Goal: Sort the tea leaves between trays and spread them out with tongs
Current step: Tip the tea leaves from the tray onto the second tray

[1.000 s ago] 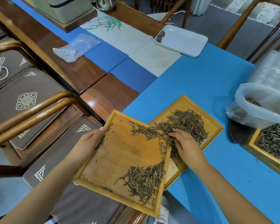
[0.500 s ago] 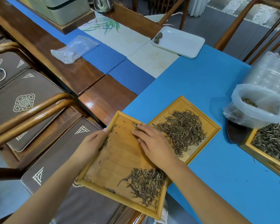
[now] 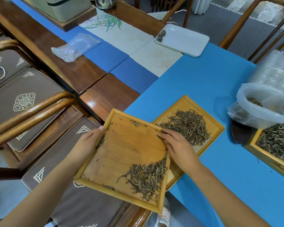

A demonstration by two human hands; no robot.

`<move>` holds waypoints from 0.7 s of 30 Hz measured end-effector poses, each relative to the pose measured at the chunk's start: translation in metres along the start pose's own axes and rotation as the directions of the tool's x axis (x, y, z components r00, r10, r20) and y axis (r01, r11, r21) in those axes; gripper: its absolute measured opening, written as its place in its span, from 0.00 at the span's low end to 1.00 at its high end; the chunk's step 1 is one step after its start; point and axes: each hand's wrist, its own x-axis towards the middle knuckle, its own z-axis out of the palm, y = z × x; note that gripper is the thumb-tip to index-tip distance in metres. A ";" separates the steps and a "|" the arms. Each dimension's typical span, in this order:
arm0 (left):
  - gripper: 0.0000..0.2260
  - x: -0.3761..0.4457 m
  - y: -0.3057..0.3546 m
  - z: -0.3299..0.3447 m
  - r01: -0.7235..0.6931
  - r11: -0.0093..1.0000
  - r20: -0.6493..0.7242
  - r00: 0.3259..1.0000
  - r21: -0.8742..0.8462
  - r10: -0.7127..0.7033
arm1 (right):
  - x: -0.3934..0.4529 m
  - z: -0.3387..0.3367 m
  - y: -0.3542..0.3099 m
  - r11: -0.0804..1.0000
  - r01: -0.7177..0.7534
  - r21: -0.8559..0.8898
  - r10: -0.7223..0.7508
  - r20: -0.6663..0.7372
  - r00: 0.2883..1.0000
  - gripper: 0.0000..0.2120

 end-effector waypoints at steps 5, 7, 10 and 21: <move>0.16 0.002 -0.001 0.000 -0.014 0.999 0.009 1.000 0.040 0.014 | -0.001 -0.005 0.011 0.997 -0.078 0.030 0.079 -0.046 0.996 0.14; 0.15 0.003 0.000 0.000 -0.013 0.999 -0.006 1.000 0.047 0.013 | -0.001 -0.008 0.013 0.992 -0.117 0.052 0.121 -0.070 0.990 0.14; 0.15 0.005 0.000 0.001 -0.011 0.999 -0.019 1.000 0.045 0.012 | -0.003 -0.012 0.014 0.984 -0.152 0.091 0.163 -0.132 0.978 0.11; 0.16 0.004 0.006 0.006 -0.042 0.998 -0.018 0.999 0.044 0.042 | -0.021 -0.012 0.015 0.976 -0.188 0.110 0.200 -0.111 0.974 0.11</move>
